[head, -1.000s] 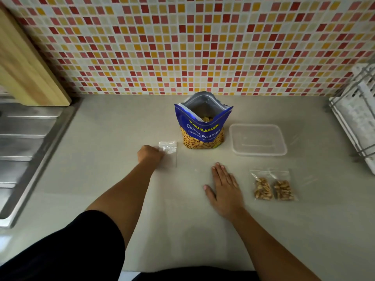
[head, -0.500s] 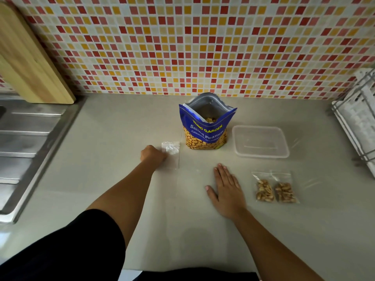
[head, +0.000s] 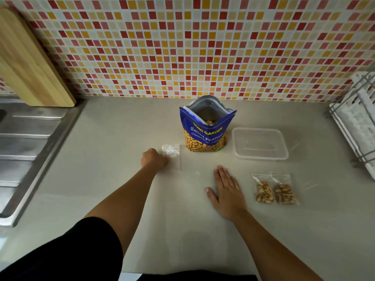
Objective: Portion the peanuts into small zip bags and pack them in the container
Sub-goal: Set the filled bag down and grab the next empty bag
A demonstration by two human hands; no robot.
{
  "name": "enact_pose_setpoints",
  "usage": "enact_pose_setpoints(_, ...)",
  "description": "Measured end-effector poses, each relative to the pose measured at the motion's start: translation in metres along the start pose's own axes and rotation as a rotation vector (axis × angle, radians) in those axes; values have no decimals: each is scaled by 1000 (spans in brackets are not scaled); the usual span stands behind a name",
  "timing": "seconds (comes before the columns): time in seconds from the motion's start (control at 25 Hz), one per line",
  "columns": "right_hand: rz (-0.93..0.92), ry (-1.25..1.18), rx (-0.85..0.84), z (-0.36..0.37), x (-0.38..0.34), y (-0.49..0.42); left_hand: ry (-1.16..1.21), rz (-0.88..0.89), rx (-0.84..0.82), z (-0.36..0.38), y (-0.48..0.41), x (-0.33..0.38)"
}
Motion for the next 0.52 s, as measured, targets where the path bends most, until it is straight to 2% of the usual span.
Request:
enact_pose_setpoints(0.28, -5, 3, 6, -1, 0, 0, 127, -55, -88, -1, -7, -5)
enact_pose_setpoints(0.52, 0, 19, 41, -1, -2, 0, 205, -52, -65, -4, -11, -8)
Point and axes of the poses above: each hand's wrist, its own y-axis away from the middle knuckle, its own z-axis out of the palm, x = y × z, the point moved 5 cm from there along -y, towards the middle knuckle, and after that the axes turned 3 degrees about -y, right-handed, at the moved point
